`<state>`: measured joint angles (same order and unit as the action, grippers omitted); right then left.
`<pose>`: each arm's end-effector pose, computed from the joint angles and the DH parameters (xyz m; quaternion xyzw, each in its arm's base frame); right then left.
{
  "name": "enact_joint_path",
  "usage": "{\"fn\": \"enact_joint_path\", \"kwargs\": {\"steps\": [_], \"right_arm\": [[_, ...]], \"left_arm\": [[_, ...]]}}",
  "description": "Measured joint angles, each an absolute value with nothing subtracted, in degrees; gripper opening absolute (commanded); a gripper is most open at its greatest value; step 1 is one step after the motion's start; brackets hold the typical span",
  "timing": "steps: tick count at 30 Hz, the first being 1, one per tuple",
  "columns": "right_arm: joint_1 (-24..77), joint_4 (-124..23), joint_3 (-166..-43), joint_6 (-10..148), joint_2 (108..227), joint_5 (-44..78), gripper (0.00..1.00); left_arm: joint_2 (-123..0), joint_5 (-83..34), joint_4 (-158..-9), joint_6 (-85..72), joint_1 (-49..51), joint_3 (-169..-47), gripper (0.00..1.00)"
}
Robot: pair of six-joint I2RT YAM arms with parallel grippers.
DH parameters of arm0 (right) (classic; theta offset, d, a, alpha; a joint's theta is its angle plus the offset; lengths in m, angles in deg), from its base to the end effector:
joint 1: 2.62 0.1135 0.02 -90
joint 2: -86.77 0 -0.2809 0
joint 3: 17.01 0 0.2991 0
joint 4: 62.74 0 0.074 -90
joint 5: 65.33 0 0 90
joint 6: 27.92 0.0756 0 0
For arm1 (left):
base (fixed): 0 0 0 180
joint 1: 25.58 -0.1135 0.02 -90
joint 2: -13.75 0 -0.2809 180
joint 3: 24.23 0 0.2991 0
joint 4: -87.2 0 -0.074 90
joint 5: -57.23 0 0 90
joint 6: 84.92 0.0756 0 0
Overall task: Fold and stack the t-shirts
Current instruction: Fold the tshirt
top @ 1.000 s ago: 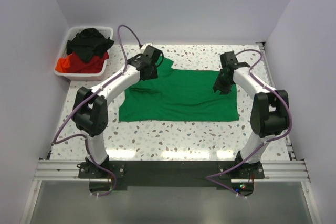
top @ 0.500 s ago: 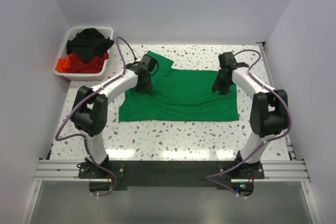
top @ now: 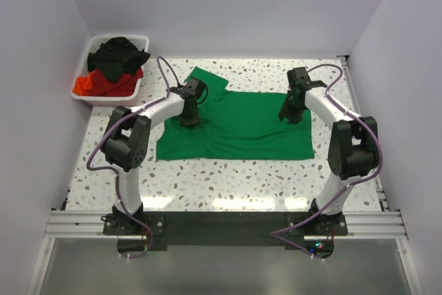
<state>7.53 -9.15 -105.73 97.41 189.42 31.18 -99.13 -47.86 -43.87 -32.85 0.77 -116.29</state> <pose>0.4236 0.0671 0.1778 0.2242 0.9533 0.0239 0.2010 0.4206 -0.1864 0.1281 -0.1214 0.9686 0.0167 0.2163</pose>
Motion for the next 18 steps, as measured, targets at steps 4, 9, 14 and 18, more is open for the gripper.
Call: {"fn": "enact_joint_path", "kwargs": {"steps": [4, 9, 14, 18], "right_arm": [[7.5, -9.0, -105.8, 97.4, 189.8, 31.2, 0.35], [7.5, -8.6, -106.0, 97.2, 189.9, 31.2, 0.35], [7.5, -8.5, -106.6, 97.1, 189.9, 31.3, 0.35], [7.5, -8.4, -106.7, 97.1, 190.1, 31.4, 0.35]], "left_arm": [[-99.8, -48.2, -44.3, -32.8, -0.1, -117.4, 0.36], [-103.4, -49.4, -44.8, -31.7, -1.1, -122.3, 0.36], [-106.2, -50.3, -46.5, -29.6, -1.2, -124.4, 0.36], [-108.0, -50.8, -46.8, -28.1, -1.2, -126.5, 0.36]]}}
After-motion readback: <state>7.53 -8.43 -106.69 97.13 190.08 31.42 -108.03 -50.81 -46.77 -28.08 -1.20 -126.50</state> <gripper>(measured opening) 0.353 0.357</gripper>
